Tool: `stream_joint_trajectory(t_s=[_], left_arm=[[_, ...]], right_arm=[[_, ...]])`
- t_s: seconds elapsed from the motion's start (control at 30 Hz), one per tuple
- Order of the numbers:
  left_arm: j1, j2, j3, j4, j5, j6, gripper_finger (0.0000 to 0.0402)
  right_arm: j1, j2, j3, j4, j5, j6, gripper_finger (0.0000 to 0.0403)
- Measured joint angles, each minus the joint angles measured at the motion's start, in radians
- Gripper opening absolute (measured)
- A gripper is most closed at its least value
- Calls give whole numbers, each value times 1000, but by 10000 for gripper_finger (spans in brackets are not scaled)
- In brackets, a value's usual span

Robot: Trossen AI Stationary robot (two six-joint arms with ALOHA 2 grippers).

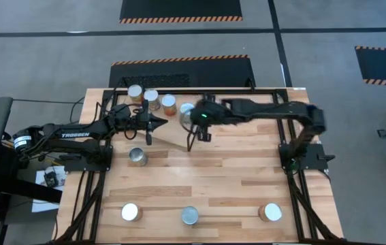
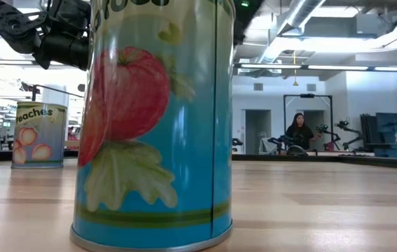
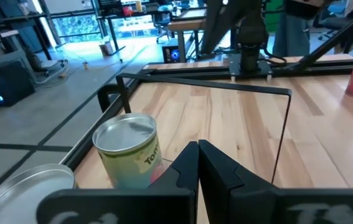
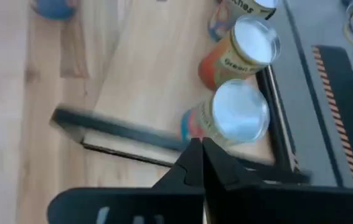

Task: Pick and place cans onto a shelf
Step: Align the canned green beans with the other canned green beans on the shelf

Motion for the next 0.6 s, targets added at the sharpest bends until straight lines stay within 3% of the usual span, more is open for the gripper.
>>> stream_joint_trajectory(t_s=[0.23, 0.4, 0.6], left_arm=[[-2, 0, 3, -5, 7, -36, 0], [-27, 0, 78, -171, -3, -52, 0], [-172, 0, 213, -414, -94, -75, 0]], right_arm=[[57, -309, -569, 630, 29, 69, 10], [49, -447, -912, 1073, 20, 52, 7], [-76, -486, -1203, 1492, -203, 107, 8]])
